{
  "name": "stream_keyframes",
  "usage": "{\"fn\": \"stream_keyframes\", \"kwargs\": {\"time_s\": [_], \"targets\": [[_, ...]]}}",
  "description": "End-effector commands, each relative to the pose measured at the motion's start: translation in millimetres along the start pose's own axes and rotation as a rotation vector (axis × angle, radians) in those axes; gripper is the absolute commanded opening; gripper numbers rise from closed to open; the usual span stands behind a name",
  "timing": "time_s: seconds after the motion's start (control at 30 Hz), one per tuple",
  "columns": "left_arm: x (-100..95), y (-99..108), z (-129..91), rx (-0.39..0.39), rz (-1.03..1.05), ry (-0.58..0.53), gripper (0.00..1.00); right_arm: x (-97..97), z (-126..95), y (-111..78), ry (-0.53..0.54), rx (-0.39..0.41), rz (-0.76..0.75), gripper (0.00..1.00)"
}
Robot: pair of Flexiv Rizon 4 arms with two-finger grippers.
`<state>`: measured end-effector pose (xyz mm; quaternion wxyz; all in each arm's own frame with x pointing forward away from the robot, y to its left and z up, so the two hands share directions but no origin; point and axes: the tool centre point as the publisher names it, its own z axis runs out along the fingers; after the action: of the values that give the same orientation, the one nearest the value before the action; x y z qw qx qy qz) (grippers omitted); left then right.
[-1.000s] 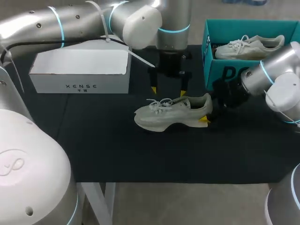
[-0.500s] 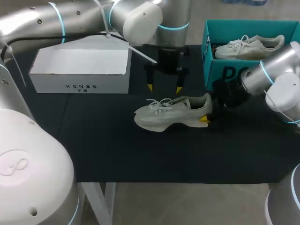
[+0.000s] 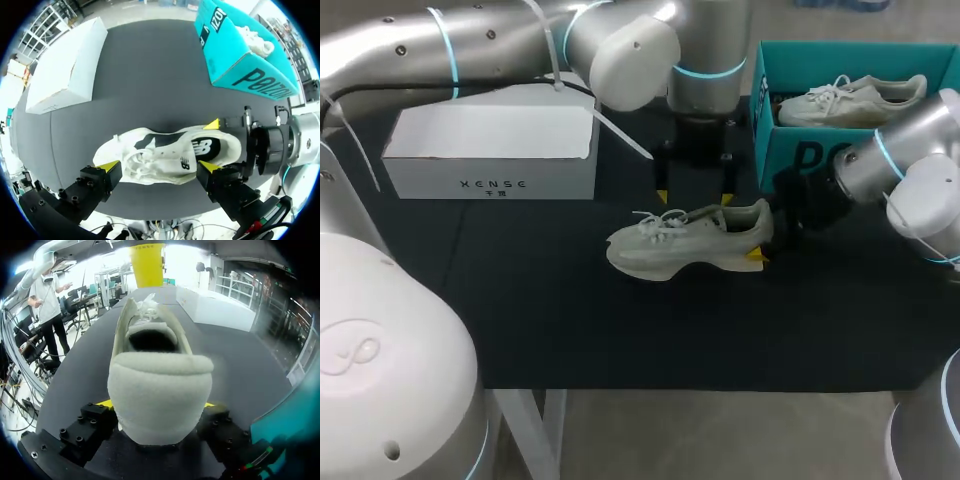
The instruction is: Take the shoe out of the shoebox, open the shoe tongue, remove and reinsert the insole, then place the shoe into the shoebox
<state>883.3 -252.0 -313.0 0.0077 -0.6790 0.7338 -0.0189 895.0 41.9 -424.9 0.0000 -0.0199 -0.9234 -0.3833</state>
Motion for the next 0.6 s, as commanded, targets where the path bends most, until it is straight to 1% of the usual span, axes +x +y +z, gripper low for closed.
{"fn": "stream_keyframes", "kwargs": {"time_s": [0.03,0.13,0.23,0.33,0.47,0.6], "targets": [[19.6,-2.5,13.8,-0.008,0.036,0.002,1.00,-1.0,9.4,-5.4,0.000,0.003,0.001,0.00],[29.4,-1.3,19.9,-0.007,0.065,-0.010,1.00,-1.0,9.4,-5.4,0.000,0.003,0.001,0.00],[32.2,-1.6,26.9,-0.017,0.075,-0.014,1.00,-1.0,9.4,-5.4,0.000,0.003,0.001,0.00],[30.2,-0.9,31.6,-0.031,0.084,-0.020,1.00,-1.0,9.4,-5.4,0.000,0.003,0.001,0.00],[22.6,0.5,39.3,-0.047,0.091,-0.039,1.00,-1.0,9.4,-5.4,0.000,0.003,0.001,0.00],[14.1,4.2,39.4,-0.066,0.089,-0.047,1.00,-1.0,9.4,-5.4,0.000,0.003,0.001,0.00]]}}
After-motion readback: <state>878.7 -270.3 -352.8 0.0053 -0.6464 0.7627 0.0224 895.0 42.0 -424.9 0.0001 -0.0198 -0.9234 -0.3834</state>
